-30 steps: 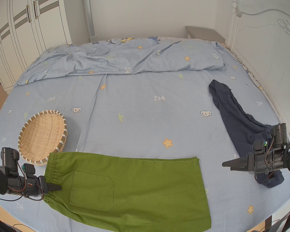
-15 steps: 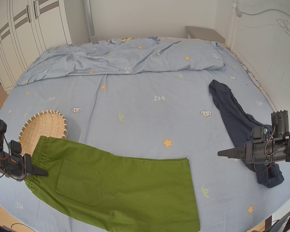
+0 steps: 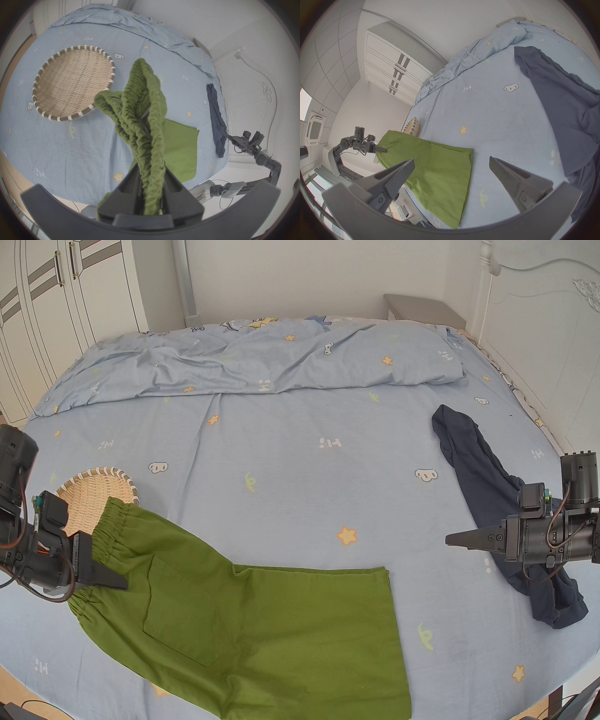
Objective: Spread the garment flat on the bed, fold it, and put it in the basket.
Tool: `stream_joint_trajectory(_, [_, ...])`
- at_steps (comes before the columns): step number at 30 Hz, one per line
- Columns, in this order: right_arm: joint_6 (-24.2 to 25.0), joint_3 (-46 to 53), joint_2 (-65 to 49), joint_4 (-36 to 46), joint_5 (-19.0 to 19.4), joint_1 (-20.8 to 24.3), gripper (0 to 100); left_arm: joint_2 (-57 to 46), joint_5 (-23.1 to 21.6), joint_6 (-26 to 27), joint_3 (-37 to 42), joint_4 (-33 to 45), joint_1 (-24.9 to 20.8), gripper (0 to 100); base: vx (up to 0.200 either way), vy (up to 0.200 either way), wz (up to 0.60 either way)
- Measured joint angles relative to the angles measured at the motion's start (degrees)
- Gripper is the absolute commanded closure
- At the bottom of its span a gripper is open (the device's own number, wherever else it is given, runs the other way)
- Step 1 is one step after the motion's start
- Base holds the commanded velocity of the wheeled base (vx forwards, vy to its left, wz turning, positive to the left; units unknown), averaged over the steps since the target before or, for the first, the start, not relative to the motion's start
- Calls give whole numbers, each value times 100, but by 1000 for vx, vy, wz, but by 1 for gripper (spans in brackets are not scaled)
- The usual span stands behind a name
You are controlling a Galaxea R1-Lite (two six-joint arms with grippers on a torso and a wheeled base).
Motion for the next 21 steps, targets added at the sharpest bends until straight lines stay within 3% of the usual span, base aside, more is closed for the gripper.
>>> stream_joint_trajectory(8, [-2,-20,0,4,-16,12,0,267,624,-684,-216,-397,-1758,100,0,0,0])
stream_joint_trajectory(14, [-2,-20,0,12,-33,28,0,619,911,-955,-594,-479,-2712,100,0,0,0])
stream_joint_trajectory(21, [-2,-20,-13,15,-39,20,0,1248,1341,-1036,-813,-794,-3467,100,0,0,0])
